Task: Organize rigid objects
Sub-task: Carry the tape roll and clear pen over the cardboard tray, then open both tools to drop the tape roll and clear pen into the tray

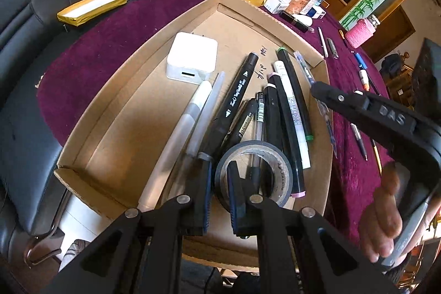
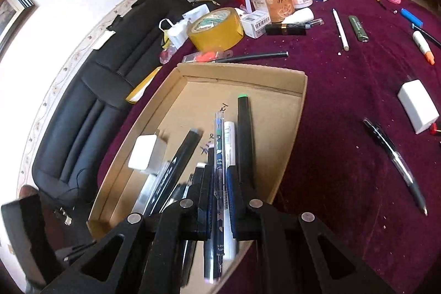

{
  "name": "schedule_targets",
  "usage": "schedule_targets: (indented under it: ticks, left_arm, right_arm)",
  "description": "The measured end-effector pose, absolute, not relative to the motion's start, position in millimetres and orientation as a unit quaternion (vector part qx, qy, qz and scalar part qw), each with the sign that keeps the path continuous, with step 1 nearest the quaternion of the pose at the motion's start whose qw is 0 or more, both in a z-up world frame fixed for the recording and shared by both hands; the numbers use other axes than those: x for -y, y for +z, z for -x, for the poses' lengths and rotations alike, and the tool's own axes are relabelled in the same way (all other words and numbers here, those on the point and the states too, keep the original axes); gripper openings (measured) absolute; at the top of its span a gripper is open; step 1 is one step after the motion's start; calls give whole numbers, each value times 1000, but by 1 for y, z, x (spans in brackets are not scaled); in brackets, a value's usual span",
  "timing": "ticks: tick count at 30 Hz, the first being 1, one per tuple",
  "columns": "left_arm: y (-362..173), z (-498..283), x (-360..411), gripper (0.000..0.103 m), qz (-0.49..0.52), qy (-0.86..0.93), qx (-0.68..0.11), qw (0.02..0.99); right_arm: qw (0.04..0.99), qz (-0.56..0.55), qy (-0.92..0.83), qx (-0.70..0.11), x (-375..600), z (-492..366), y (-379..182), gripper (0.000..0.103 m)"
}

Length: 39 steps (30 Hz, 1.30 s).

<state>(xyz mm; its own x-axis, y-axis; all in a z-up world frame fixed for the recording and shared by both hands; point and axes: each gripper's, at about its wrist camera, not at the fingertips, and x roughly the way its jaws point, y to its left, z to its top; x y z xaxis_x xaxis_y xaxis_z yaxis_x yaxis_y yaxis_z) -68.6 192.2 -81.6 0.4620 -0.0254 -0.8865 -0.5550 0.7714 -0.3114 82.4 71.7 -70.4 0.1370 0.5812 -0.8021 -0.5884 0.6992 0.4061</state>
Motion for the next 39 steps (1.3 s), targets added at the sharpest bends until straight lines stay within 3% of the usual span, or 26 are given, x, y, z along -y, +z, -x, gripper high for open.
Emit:
schedule_targets:
  ticks: [22, 25, 27, 28, 35, 39]
  left_arm:
    - [-82, 66, -187, 13, 281, 177, -492, 805]
    - [-78, 69, -185, 26, 291, 172, -482, 808]
    - [-74, 70, -183, 50, 293, 175, -474, 812]
    - [-71, 71, -181, 52, 290, 180, -468, 815]
    - [-64, 75, -165, 53, 280, 183, -466, 819]
    - [-54, 73, -147, 54, 268, 177, -460, 828]
  right_arm:
    - [775, 19, 348, -527, -76, -86, -90, 11]
    - [768, 11, 364, -527, -71, -82, -90, 12]
    - [764, 12, 382, -520, -68, -77, -88, 14]
    - [764, 13, 387, -517, -67, -74, -87, 15]
    - [761, -12, 432, -484, -29, -62, -67, 33]
    - [755, -24, 456, -470, -1, -55, -59, 39]
